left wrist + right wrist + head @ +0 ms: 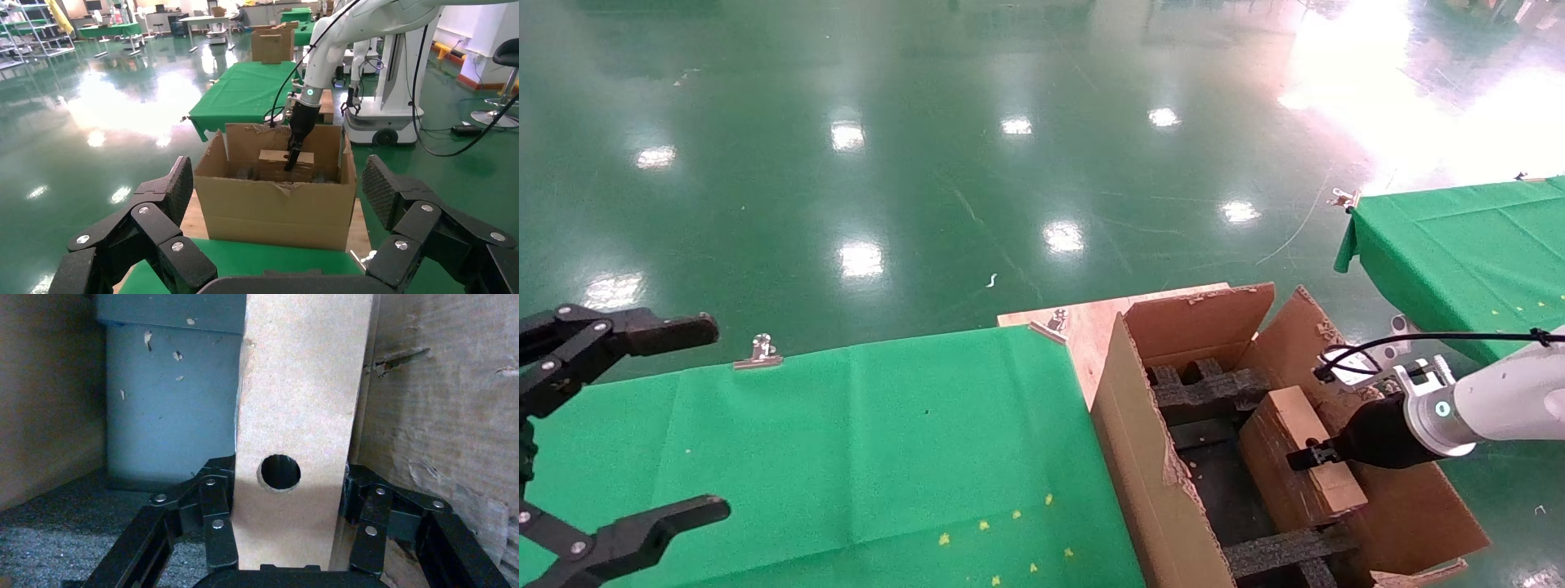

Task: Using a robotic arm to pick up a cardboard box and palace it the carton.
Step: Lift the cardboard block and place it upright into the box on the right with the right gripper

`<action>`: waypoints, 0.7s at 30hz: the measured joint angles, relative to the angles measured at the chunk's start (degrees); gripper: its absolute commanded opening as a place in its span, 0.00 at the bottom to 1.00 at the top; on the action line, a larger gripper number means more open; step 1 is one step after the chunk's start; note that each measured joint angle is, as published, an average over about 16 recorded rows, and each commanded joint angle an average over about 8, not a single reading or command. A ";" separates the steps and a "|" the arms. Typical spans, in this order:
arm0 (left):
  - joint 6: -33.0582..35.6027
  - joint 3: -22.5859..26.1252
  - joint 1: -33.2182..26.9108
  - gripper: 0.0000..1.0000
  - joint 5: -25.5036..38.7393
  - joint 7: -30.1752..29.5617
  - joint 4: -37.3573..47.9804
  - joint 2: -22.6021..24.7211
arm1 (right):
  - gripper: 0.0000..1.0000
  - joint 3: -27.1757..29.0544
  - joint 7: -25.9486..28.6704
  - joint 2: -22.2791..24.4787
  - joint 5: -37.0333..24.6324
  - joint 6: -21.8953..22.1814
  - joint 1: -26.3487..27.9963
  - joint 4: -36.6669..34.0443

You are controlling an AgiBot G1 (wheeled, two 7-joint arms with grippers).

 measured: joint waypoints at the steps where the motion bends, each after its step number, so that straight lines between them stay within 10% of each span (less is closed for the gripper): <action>1: 0.00 0.00 0.00 1.00 0.00 0.00 0.00 0.00 | 1.00 -0.02 0.01 0.03 -0.04 -0.04 0.12 0.01; 21: 0.00 0.02 -0.01 1.00 -0.01 0.01 0.01 0.00 | 1.00 -0.19 -0.61 1.36 -1.06 -1.24 5.84 1.85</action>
